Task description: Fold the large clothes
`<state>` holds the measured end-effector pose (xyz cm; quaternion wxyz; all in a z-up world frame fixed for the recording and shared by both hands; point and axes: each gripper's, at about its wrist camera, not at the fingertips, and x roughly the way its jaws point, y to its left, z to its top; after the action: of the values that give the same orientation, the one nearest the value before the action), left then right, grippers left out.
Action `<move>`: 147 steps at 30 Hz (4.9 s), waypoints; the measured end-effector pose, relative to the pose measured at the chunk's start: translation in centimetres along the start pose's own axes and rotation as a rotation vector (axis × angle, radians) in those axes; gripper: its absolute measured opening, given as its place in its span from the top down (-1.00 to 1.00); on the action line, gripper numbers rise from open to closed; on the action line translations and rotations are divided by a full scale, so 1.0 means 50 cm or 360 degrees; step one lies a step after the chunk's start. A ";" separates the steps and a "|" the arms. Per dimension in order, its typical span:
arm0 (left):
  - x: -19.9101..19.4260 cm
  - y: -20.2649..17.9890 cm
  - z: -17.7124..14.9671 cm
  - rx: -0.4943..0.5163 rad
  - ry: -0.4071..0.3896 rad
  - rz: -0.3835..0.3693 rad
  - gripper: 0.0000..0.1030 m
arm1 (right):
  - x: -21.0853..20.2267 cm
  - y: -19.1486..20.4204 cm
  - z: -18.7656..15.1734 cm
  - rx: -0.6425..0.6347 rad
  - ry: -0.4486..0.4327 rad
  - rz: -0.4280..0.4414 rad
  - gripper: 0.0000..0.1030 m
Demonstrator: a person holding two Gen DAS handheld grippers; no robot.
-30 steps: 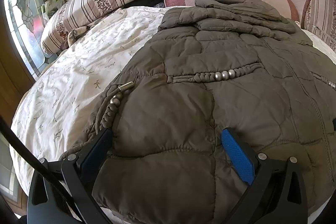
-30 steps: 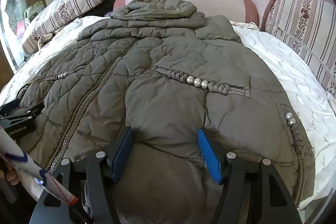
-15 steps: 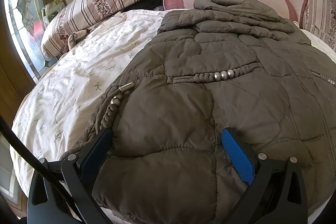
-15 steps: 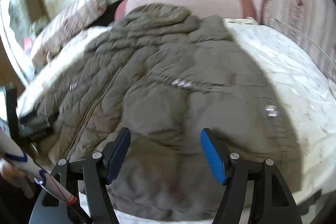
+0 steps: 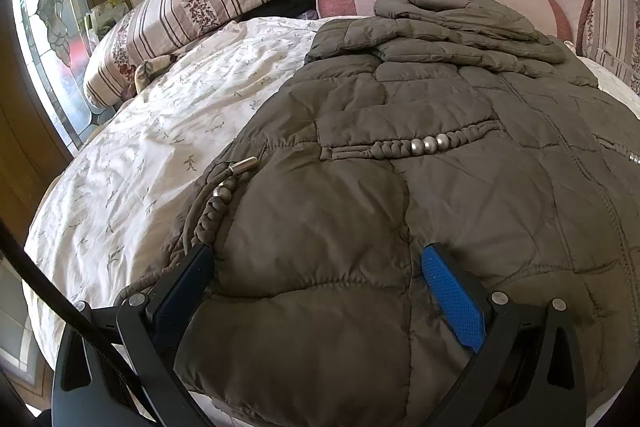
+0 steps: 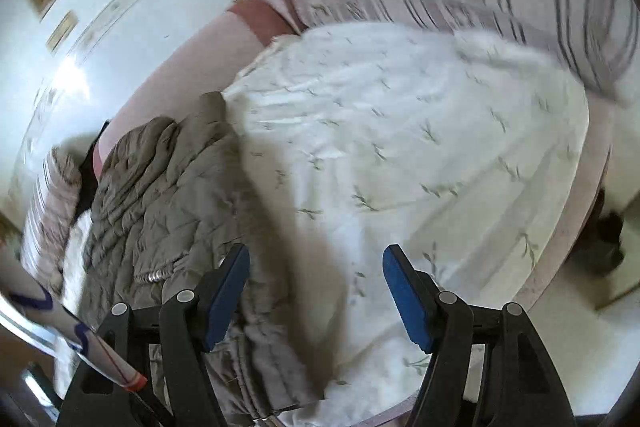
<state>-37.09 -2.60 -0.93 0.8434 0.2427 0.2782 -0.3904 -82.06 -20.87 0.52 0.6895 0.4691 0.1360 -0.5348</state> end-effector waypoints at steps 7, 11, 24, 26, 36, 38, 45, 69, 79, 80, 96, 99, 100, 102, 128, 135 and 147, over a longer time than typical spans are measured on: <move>-0.040 0.029 0.014 0.0001 0.0043 -0.0228 -1.00 | 0.024 -0.027 -0.016 0.0172 0.0163 0.0236 -0.43; -0.097 0.083 0.027 -0.0095 -0.0055 -0.0341 -1.00 | 0.037 0.008 -0.043 0.0126 0.0280 0.0351 -0.31; 0.000 0.280 0.011 -0.0761 0.0249 -0.0510 -1.00 | 0.027 0.096 -0.152 -0.0066 0.0396 0.0503 -0.10; 0.012 0.288 0.005 -0.0825 0.0276 -0.0537 -0.99 | 0.032 0.088 -0.146 -0.0054 0.0380 0.0474 -0.02; 0.025 0.273 -0.004 -0.0870 0.0331 -0.0731 -0.69 | 0.036 0.090 -0.149 -0.0098 0.0383 0.0424 -0.01; 0.024 0.283 -0.007 -0.0906 0.0319 -0.0753 -0.62 | 0.037 0.091 -0.148 -0.0102 0.0382 0.0423 -0.01; -0.030 0.242 0.020 -0.0699 0.0141 -0.0851 -0.61 | 0.038 0.088 -0.149 -0.0110 0.0386 0.0416 -0.02; -0.028 0.163 -0.036 -0.0638 0.0221 -0.0688 0.16 | 0.036 0.096 -0.162 -0.0107 0.0380 0.0459 0.39; -0.004 0.142 -0.038 -0.0592 0.0231 -0.0588 0.02 | 0.055 0.063 -0.170 0.0045 0.0369 0.0552 0.27; -0.004 0.137 -0.037 -0.0578 0.0227 -0.0575 0.01 | 0.055 0.064 -0.171 0.0037 0.0362 0.0555 0.27; -0.006 0.084 -0.029 -0.0317 0.0241 -0.0456 -0.49 | 0.048 0.098 -0.165 -0.0133 0.0408 0.0509 0.52; -0.006 0.082 -0.028 -0.0306 0.0245 -0.0442 -0.53 | 0.037 0.111 -0.164 -0.0204 0.0351 0.0496 0.61; -0.006 0.079 -0.027 -0.0295 0.0244 -0.0433 -0.57 | 0.034 0.117 -0.165 -0.0236 0.0334 0.0480 0.61; -0.006 0.074 -0.028 -0.0269 0.0243 -0.0406 -0.63 | 0.034 0.125 -0.168 -0.0281 0.0325 0.0450 0.62; -0.032 0.040 -0.019 -0.0141 0.0078 -0.0241 0.40 | 0.052 0.118 -0.174 -0.0300 0.0349 0.0412 0.42; -0.033 0.028 -0.022 -0.0072 0.0057 -0.0180 0.40 | 0.049 0.124 -0.175 -0.0339 0.0339 0.0390 0.45; -0.035 0.011 -0.026 0.0015 0.0036 -0.0083 0.30 | 0.048 0.130 -0.178 -0.0391 0.0304 0.0355 0.46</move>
<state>-37.96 -0.55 -0.65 0.8286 0.2436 0.2921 -0.4108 -72.72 -15.33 -2.54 0.7805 0.4422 0.2124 -0.3875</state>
